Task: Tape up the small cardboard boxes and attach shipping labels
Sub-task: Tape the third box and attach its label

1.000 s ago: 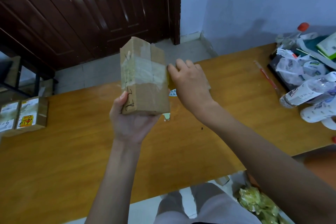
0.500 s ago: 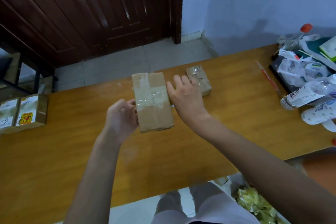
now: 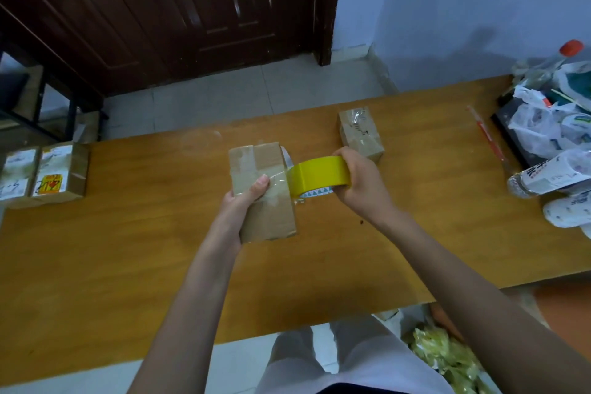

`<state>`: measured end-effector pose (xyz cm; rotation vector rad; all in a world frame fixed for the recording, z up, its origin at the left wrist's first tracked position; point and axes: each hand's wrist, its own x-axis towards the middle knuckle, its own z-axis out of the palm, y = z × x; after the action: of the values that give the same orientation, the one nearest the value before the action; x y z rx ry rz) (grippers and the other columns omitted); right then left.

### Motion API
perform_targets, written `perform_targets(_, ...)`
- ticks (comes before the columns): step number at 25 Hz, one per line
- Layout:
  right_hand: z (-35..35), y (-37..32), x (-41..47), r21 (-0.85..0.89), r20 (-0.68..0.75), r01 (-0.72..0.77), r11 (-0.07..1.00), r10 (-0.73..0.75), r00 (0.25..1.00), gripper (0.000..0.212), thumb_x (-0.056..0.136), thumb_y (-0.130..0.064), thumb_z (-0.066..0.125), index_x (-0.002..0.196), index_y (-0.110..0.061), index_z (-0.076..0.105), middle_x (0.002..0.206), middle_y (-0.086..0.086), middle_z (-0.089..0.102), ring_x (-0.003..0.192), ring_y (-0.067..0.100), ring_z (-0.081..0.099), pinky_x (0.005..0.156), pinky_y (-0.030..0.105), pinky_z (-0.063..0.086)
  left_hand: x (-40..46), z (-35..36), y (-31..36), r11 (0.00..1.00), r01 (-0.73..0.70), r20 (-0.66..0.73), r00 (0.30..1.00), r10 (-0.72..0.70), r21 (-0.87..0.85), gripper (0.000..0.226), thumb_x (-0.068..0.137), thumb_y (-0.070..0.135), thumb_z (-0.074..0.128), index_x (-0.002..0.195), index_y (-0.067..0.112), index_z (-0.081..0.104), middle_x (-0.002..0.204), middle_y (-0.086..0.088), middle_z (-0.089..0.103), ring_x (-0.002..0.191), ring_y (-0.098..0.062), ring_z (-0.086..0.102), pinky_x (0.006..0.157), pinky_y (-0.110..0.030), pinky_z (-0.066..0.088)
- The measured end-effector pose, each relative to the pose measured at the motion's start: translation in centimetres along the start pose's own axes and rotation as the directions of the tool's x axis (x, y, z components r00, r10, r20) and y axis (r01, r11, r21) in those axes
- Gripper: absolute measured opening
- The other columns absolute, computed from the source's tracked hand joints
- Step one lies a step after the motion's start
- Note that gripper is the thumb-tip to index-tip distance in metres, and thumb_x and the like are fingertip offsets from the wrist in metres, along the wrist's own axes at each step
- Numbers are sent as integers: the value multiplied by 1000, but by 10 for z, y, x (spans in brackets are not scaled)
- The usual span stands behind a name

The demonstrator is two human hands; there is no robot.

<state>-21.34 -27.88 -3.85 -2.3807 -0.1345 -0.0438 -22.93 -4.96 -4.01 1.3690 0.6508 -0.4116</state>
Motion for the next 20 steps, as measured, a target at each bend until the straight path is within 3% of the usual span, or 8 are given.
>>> perform_targets(2, 12, 5, -1, -41, 21, 1, 999, 0, 1000, 40, 68, 14, 64, 102, -6, 54, 95, 7, 57, 85, 25, 57, 62, 39, 45, 7, -1, -12, 1000, 25, -11, 1000, -25, 5, 61, 55, 48, 86, 103, 21, 60, 78, 2, 76, 67, -15, 73, 53, -29, 56)
perform_targets(4, 15, 13, -1, -194, -5, 52, 980, -54, 999, 47, 64, 16, 61, 106, -4, 56, 101, 11, 57, 88, 27, 55, 63, 39, 45, 18, -12, -23, 999, 28, -41, 999, -27, 17, 64, 59, 45, 87, 111, 17, 63, 87, -2, 76, 72, -19, 73, 54, -30, 56)
perform_targets(6, 10, 26, -3, -382, 8, 95, 919, -99, 995, 47, 60, 16, 61, 103, -3, 59, 97, 13, 57, 83, 31, 54, 59, 40, 44, 31, -29, -30, 998, 39, -61, 997, -36, 40, 61, 57, 46, 86, 106, 17, 65, 82, 1, 77, 70, -17, 73, 53, -30, 56)
perform_targets(9, 9, 50, -13, -575, 95, 91, 813, -44, 994, 45, 58, 17, 59, 98, -2, 58, 92, 14, 56, 79, 34, 51, 57, 40, 37, 47, -47, -47, 993, 90, -59, 995, -86, 79, 60, 57, 48, 86, 104, 18, 63, 84, 1, 76, 73, -19, 73, 55, -29, 56)
perform_targets(12, 20, 66, -22, -640, 121, 66, 765, 16, 993, 45, 57, 19, 59, 97, -3, 59, 90, 14, 54, 75, 33, 50, 56, 35, 26, 57, -44, -70, 986, 145, -12, 989, -145, 85, 63, 59, 47, 86, 109, 17, 64, 93, -4, 76, 82, -24, 73, 61, -34, 58)
perform_targets(16, 32, 83, -26, -688, 130, 64, 723, 36, 991, 47, 57, 20, 64, 97, -3, 61, 91, 15, 56, 75, 33, 52, 57, 34, 26, 69, -39, -97, 969, 217, -56, 976, -212, 115, 44, 68, 46, 81, 96, 22, 59, 95, -4, 72, 86, -25, 70, 75, -43, 59)
perform_targets(20, 47, 95, -30, -678, 178, 63, 732, 81, 981, 41, 69, 16, 58, 104, -5, 59, 100, 15, 55, 87, 34, 52, 68, 38, 38, 77, -34, -120, 937, 212, -215, 964, -154, 277, 52, 71, 53, 79, 105, 20, 58, 99, 0, 67, 81, -16, 64, 57, -29, 50)
